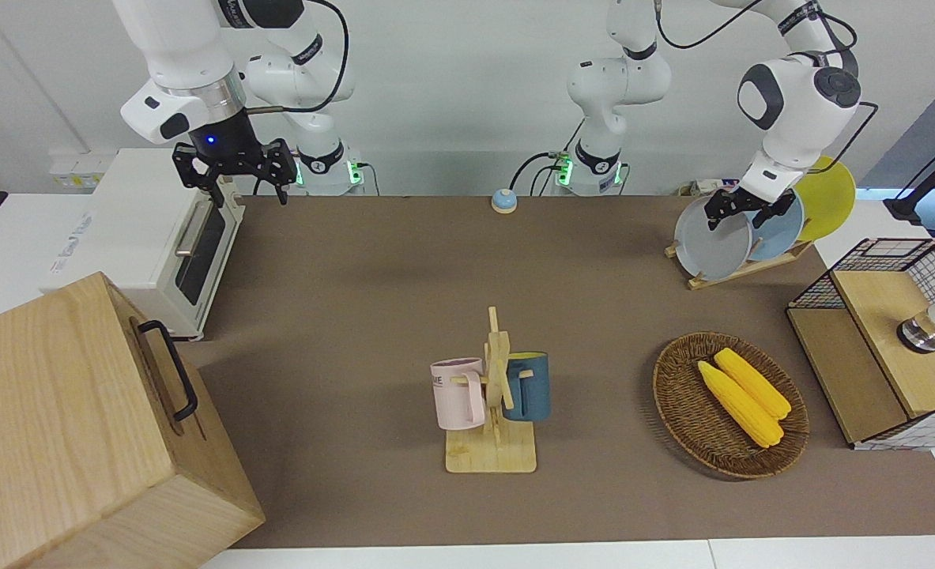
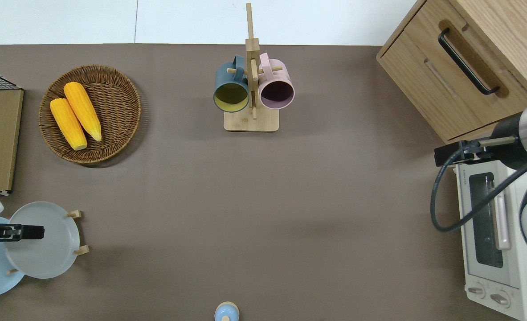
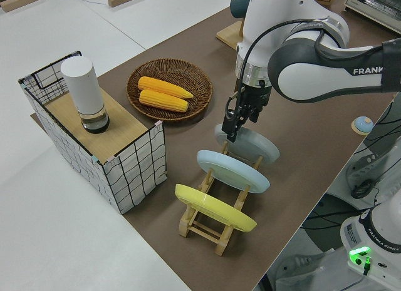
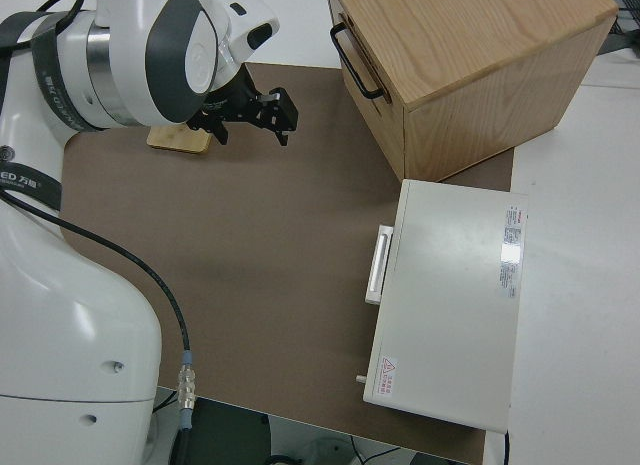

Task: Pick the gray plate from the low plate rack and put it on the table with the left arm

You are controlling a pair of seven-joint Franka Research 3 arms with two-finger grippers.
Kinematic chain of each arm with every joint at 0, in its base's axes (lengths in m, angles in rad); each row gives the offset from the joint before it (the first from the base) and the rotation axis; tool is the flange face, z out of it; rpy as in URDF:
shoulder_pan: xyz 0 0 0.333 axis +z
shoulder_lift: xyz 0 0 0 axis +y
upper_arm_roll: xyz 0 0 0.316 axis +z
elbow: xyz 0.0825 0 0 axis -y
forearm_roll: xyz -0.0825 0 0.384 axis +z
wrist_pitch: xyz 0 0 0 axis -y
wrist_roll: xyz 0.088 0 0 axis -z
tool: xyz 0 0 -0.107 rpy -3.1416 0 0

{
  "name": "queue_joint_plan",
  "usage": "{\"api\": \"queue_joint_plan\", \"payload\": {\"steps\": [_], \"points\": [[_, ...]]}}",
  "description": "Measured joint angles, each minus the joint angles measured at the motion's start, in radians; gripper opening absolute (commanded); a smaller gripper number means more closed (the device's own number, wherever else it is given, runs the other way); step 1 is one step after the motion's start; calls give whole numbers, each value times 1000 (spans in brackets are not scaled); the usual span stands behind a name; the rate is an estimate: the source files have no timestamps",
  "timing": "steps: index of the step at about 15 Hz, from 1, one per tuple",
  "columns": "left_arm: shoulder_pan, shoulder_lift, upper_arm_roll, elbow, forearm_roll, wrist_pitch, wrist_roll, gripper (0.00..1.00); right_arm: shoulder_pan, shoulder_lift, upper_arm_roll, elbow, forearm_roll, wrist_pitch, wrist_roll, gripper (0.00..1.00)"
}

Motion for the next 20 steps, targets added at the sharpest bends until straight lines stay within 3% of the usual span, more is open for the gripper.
{"api": "queue_joint_plan", "payload": {"steps": [2,3,7,9,20], "points": [[8,12,0,0,0,11,0,937,0,0,0,0,0,0,0,983],[10,17,0,0,0,16,0,835,0,0,0,0,0,0,0,983],[16,29,0,0,0,26,1,221,0,0,0,0,0,0,0,983],[16,31,0,0,0,26,1,1,0,0,0,0,0,0,0,983],[16,29,-5,1,0,29,2,0,0,0,0,0,0,0,0,983]]}}
